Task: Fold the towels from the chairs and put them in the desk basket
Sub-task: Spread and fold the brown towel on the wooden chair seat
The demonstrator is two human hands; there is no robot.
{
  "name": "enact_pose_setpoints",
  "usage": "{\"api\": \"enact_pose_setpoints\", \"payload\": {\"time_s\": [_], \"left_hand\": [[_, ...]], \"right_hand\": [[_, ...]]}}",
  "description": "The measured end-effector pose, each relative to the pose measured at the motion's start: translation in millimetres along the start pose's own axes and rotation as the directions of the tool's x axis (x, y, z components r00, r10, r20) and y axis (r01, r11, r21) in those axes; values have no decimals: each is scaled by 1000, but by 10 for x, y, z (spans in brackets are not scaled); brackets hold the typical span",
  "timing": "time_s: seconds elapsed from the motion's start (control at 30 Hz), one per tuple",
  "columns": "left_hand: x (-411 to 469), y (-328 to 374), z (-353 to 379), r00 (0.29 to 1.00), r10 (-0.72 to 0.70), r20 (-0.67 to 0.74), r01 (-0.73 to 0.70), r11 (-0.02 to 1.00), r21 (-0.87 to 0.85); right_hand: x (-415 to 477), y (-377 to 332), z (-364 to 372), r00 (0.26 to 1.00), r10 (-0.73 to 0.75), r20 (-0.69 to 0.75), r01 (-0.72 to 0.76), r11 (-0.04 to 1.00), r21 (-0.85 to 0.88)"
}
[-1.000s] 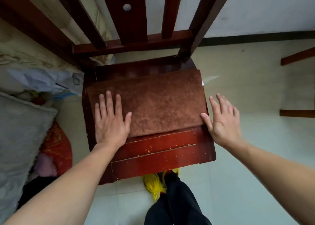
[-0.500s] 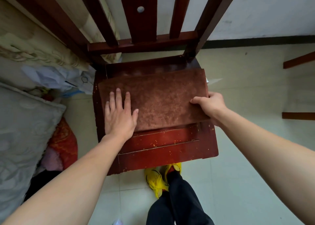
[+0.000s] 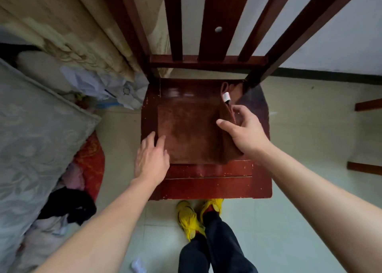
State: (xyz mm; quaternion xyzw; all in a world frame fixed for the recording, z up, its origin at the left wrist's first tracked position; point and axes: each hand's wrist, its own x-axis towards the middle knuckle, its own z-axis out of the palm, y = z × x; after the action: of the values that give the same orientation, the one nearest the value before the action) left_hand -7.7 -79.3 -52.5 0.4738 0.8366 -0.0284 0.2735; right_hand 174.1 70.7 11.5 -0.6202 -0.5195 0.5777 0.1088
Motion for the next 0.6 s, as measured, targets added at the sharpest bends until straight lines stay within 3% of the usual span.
{"api": "enact_pose_setpoints", "payload": {"time_s": [0.1,0.2,0.43,0.6], "left_hand": [[-63,-164,16,1000,-16,-15,16,1000,-18],[-101,-304,55,998,-45,-46,43,998,-53],[-144,-659,141,986,-152,-69,143,983,-117],[-189,-782,152,980,-186,-77,172,973,-156]], "right_hand": [[30,-26,482,992,-124,2,119,949,-293],[24,0,894,980,-193,43,191,873,-448],[127,89,1322,982,-167,94,190,807,-559],[162,218,1407,959,-146,242,259,799,-543]]}}
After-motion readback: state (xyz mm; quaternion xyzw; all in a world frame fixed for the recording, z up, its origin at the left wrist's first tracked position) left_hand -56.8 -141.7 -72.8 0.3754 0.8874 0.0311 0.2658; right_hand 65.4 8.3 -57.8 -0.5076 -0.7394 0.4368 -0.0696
